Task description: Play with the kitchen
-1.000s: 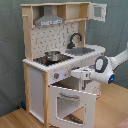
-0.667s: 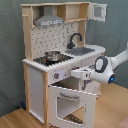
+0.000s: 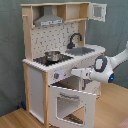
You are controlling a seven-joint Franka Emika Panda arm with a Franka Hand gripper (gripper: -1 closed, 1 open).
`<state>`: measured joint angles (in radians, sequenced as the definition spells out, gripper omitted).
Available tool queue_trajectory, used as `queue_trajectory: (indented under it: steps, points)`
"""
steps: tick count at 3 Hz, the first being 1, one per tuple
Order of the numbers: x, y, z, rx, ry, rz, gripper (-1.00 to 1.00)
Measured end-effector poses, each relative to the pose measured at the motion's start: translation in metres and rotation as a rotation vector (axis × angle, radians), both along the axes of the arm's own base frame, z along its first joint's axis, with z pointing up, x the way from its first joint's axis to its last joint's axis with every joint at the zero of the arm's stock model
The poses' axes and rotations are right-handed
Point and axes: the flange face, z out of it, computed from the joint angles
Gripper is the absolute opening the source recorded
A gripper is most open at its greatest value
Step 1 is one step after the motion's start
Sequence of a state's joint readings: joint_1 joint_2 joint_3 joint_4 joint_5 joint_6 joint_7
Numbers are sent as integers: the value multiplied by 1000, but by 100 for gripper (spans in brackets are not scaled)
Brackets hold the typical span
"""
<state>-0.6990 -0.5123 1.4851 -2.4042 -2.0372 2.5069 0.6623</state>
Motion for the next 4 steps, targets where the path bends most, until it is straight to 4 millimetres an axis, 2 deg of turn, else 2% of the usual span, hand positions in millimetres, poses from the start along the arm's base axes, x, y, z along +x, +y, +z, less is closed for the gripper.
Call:
queue_trajectory:
  steps: [4]
  points:
    - [0,0,6,426,80,-29,-100]
